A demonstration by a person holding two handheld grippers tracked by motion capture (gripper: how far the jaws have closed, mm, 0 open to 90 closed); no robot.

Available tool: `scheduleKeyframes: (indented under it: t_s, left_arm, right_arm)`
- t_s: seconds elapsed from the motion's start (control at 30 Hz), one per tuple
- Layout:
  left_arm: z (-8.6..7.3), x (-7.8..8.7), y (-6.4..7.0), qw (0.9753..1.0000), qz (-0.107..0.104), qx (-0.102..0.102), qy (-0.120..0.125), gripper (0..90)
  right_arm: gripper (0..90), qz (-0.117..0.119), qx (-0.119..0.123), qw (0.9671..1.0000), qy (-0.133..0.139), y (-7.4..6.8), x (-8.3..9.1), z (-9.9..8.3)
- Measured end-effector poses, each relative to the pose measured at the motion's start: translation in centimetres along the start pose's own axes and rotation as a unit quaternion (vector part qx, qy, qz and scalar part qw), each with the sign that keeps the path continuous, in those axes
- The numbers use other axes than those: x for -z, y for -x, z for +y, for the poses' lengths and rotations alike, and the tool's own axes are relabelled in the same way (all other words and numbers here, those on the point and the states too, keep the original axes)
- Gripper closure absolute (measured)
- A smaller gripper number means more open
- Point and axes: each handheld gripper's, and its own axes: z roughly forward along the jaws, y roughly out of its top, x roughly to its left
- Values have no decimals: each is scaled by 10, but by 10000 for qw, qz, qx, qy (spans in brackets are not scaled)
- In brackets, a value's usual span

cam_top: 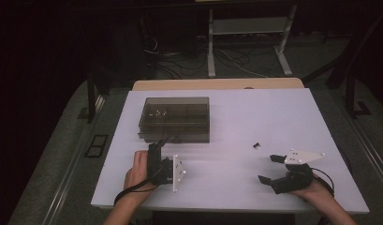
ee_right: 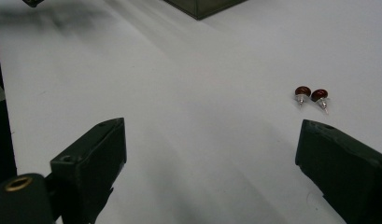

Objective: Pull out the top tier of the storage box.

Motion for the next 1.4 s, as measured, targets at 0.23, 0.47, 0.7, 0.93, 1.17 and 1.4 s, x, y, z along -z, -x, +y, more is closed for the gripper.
scheduleKeyframes:
  t_s: [0.23, 0.47, 0.7, 0.93, 1.17, 1.4]
  left_arm:
    - [-1, -1, -1, 9991, -173, 371, 70, 0]
    - [-2, 0, -5, 9952, -449, 849, 166, 0]
    - [-4, -2, -9, 9893, -695, 1257, 239, 0]
    - [-7, -3, -13, 9811, -956, 1660, 289, 0]
    - [-10, -4, -16, 9708, -1208, 2045, 338, 0]
    - [-14, -5, -20, 9616, -1417, 2324, 341, 0]
  right_arm:
    - [82, -1, 3, 10000, -4, 0, 0, 0]
    - [82, -3, -1, 10000, -1, 0, 0, 0]
    - [82, -4, 3, 10000, -1, 0, 0, 0]
    - [82, -6, 2, 10000, -6, 0, 0, 0]
    - [82, -10, 4, 10000, -5, 0, 0, 0]
    - [82, -9, 7, 10000, -10, 0, 0, 0]
